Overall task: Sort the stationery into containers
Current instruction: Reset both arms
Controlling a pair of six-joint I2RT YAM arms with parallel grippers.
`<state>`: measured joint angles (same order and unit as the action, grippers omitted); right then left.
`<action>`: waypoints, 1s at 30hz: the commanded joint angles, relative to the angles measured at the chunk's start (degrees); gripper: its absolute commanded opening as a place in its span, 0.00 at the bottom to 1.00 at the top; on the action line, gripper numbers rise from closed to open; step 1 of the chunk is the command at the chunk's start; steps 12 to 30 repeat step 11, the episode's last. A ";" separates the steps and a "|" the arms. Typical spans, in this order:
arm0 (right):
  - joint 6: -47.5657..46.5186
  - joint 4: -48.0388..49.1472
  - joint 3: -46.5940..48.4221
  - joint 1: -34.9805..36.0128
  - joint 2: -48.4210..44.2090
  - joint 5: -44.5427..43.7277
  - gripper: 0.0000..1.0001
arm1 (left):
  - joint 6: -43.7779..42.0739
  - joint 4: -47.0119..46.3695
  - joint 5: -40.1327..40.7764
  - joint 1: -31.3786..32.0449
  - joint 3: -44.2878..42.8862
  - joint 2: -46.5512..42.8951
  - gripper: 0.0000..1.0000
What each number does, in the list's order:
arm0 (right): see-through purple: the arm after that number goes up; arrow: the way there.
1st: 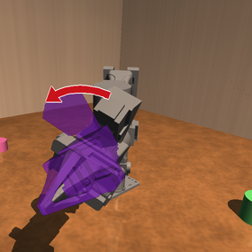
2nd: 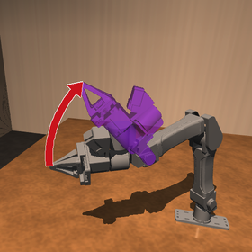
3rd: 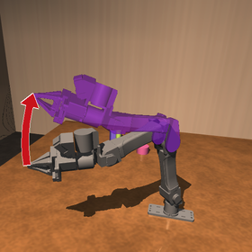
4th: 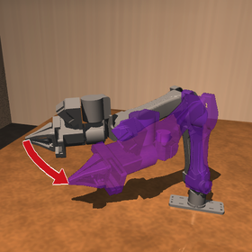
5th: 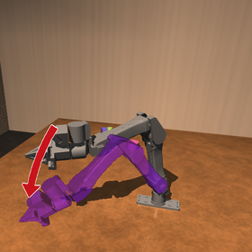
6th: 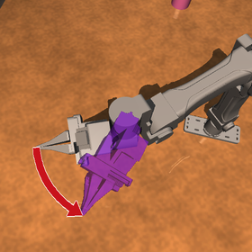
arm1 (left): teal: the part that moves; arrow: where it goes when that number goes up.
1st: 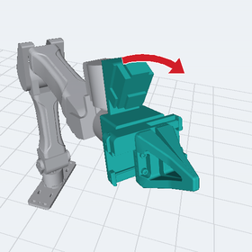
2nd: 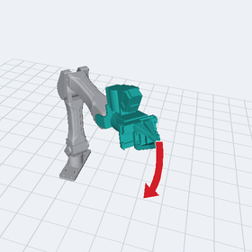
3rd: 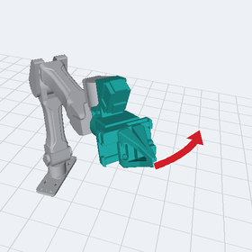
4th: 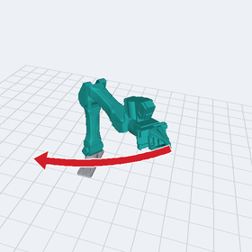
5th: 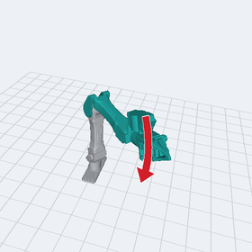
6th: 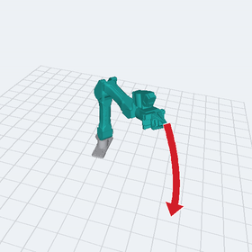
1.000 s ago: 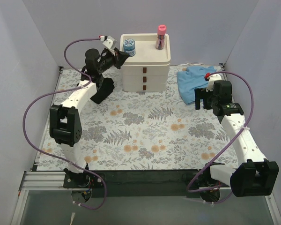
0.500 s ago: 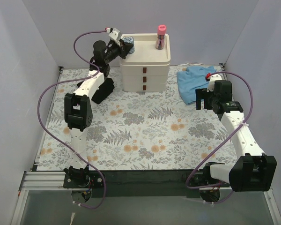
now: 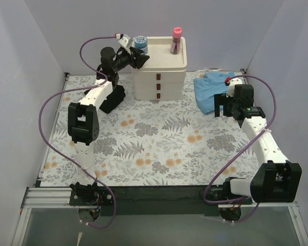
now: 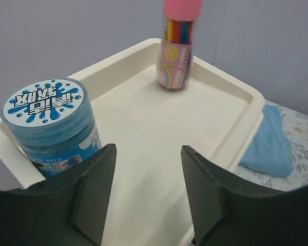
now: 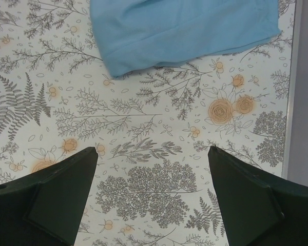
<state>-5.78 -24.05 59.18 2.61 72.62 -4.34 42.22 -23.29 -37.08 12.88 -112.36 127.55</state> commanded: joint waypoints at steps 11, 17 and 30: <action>1.73 3.49 10.69 -0.24 8.23 -0.15 0.98 | -5.47 7.72 26.43 -1.37 53.25 -51.15 0.73; 1.73 3.49 10.69 -0.24 8.23 -0.15 0.98 | -5.47 7.72 26.43 -1.37 53.25 -51.15 0.73; 1.73 3.49 10.69 -0.24 8.23 -0.15 0.98 | -5.47 7.72 26.43 -1.37 53.25 -51.15 0.73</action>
